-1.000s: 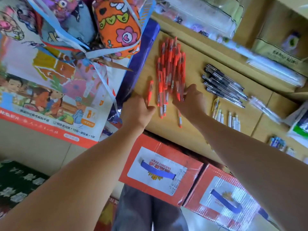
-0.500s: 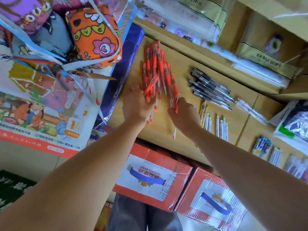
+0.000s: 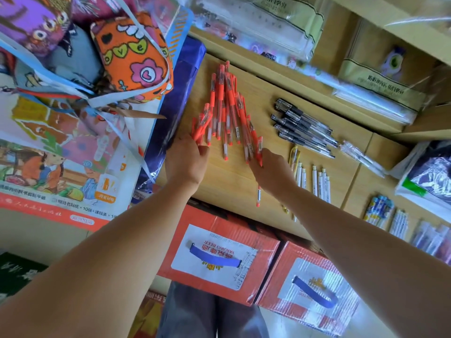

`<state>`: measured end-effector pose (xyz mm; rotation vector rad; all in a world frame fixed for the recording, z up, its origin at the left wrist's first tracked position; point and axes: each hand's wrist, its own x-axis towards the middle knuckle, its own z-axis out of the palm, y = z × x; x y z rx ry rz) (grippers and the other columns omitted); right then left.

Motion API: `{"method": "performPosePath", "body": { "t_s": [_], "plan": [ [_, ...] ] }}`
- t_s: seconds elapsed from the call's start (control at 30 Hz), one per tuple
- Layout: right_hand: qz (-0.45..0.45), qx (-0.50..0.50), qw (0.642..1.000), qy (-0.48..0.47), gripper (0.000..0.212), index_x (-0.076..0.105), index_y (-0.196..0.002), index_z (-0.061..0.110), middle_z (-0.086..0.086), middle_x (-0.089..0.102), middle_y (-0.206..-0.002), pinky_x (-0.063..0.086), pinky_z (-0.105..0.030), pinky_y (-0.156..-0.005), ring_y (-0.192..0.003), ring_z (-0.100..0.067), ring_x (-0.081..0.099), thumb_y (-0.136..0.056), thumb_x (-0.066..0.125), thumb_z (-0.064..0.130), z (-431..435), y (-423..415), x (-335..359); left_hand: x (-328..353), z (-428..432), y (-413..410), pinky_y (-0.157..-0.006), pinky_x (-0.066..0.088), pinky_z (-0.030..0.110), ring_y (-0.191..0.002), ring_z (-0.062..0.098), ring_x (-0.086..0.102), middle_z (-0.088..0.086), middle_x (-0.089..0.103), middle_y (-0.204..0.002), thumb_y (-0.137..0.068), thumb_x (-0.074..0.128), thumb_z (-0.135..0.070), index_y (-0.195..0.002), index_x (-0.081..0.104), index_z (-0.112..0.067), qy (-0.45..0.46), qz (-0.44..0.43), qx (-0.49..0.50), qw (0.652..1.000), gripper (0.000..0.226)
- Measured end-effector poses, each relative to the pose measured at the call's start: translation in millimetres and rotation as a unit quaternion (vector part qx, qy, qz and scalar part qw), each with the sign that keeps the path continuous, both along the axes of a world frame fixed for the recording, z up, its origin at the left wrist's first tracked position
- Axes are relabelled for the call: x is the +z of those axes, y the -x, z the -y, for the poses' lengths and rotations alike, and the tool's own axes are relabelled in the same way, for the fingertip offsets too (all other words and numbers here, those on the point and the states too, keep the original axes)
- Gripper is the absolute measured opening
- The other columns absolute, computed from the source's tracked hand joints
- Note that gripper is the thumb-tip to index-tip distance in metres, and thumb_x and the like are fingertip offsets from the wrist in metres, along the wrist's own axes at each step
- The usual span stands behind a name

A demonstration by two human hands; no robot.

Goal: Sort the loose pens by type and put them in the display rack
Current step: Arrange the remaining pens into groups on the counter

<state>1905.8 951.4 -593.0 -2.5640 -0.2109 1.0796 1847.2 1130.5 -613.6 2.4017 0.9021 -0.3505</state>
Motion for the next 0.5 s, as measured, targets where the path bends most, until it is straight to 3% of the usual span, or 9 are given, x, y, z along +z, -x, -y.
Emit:
{"method": "performPosePath", "body": {
  "t_s": [0.17,0.27,0.37,0.43,0.5],
  "plan": [
    [0.042,-0.010,0.999,0.018,0.027,0.049,-0.088,0.010,-0.009,0.062,-0.069,0.055,-0.046,-0.056,-0.059,-0.028,0.061,-0.099,0.037,0.032,15,5,8,5,1,7,-0.073,0.050,0.038,-0.084,0.034,0.066,0.013,0.069,-0.091,-0.095,0.051,-0.037,-0.105,0.058,-0.006,0.023,0.001,0.026,0.999,0.034],
    [0.071,-0.060,0.995,-0.035,0.019,0.046,-0.092,0.012,-0.008,0.065,-0.068,0.054,-0.046,-0.052,-0.056,-0.024,0.063,-0.100,0.035,0.026,12,-6,10,7,-2,4,-0.074,0.046,0.036,-0.089,0.032,0.065,0.012,0.068,-0.095,-0.097,0.047,-0.037,-0.118,0.053,-0.008,0.051,0.021,0.061,0.997,0.037],
    [0.037,-0.126,0.987,-0.094,0.018,0.046,-0.096,0.012,-0.006,0.067,-0.074,0.055,-0.043,-0.056,-0.059,-0.018,0.063,-0.101,0.036,0.026,-9,-24,7,8,-2,0,-0.069,0.043,0.033,-0.081,0.026,0.062,0.008,0.064,-0.090,-0.098,0.044,-0.032,-0.109,0.054,-0.005,0.074,0.044,0.067,0.994,0.031],
    [0.035,-0.135,0.986,-0.094,0.021,0.047,-0.093,0.010,-0.008,0.063,-0.079,0.051,-0.038,-0.058,-0.065,-0.022,0.060,-0.101,0.037,0.027,-24,-32,5,7,-2,0,-0.070,0.049,0.036,-0.080,0.027,0.062,0.009,0.065,-0.091,-0.099,0.043,-0.033,-0.105,0.054,-0.005,0.086,0.059,0.070,0.992,0.031],
    [0.043,-0.133,0.987,-0.084,0.022,0.044,-0.090,0.008,-0.004,0.051,-0.074,0.043,-0.020,-0.049,-0.062,-0.019,0.050,-0.101,0.037,0.026,-31,-34,4,7,-1,1,-0.071,0.050,0.038,-0.079,0.027,0.061,0.010,0.065,-0.092,-0.098,0.043,-0.034,-0.104,0.055,-0.005,0.100,0.064,0.083,0.989,0.032]
  ]
}}
